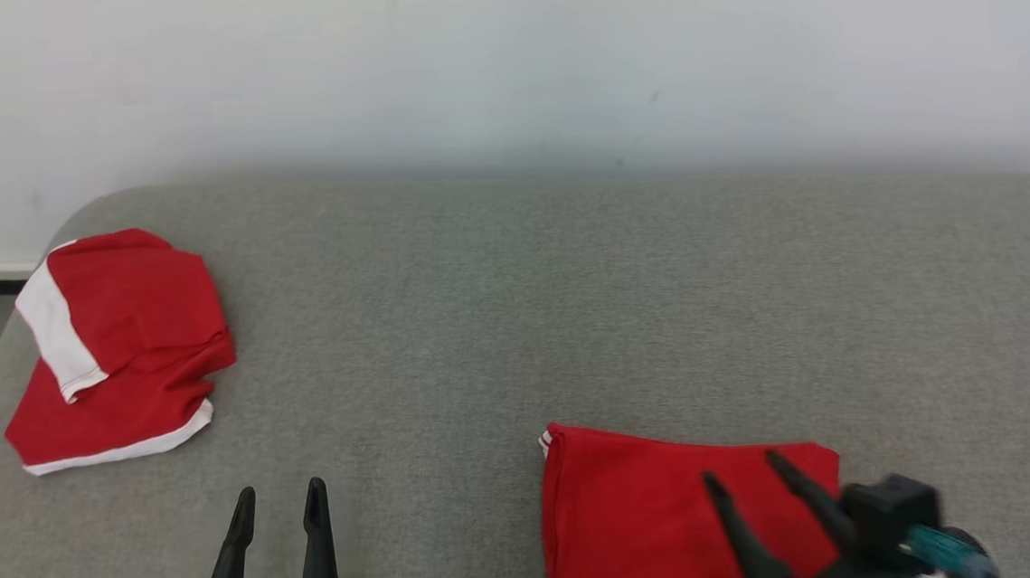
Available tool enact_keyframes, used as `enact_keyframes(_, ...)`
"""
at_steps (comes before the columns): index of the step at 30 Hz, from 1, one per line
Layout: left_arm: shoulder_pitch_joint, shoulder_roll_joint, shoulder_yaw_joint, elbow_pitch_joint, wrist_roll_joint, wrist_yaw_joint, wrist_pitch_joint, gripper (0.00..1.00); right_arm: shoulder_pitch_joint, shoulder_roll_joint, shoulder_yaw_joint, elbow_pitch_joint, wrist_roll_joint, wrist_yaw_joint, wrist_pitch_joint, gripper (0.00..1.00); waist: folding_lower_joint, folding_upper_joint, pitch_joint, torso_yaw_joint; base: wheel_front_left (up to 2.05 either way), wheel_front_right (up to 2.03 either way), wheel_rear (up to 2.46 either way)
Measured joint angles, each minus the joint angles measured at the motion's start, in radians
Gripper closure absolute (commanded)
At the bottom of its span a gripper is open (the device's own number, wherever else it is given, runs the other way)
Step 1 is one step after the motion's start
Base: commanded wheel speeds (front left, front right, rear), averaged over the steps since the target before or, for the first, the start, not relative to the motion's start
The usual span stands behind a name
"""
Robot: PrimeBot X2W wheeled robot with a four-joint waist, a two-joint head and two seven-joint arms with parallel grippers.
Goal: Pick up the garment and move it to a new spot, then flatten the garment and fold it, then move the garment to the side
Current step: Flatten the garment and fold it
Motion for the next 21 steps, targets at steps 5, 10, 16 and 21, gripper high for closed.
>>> enact_keyframes(5,0.001,0.000,0.012,0.031,0.036,0.000,0.000,0.00,0.066,0.015,-0.124,-0.019,-0.031,0.000,-0.208,0.00,0.0000,0.0000,-0.011,-0.052,0.00,0.00,0.00)
enact_keyframes(10,0.002,0.000,0.040,0.039,0.077,0.000,0.000,0.00,0.072,0.015,-0.213,0.036,0.009,0.000,-0.356,0.00,0.0000,0.0000,-0.019,-0.097,0.00,0.00,0.00)
enact_keyframes(16,0.024,-0.006,0.060,0.043,0.095,0.000,0.000,0.00,0.031,0.013,-0.308,0.136,0.024,0.000,-0.429,0.00,0.0000,0.0000,-0.029,-0.128,0.00,0.00,0.00)
enact_keyframes(21,0.045,-0.007,0.072,0.061,0.100,0.000,0.000,0.00,0.016,0.014,-0.326,0.219,-0.005,0.000,-0.412,0.00,-0.0001,0.0000,-0.034,-0.124,0.00,0.00,0.00)
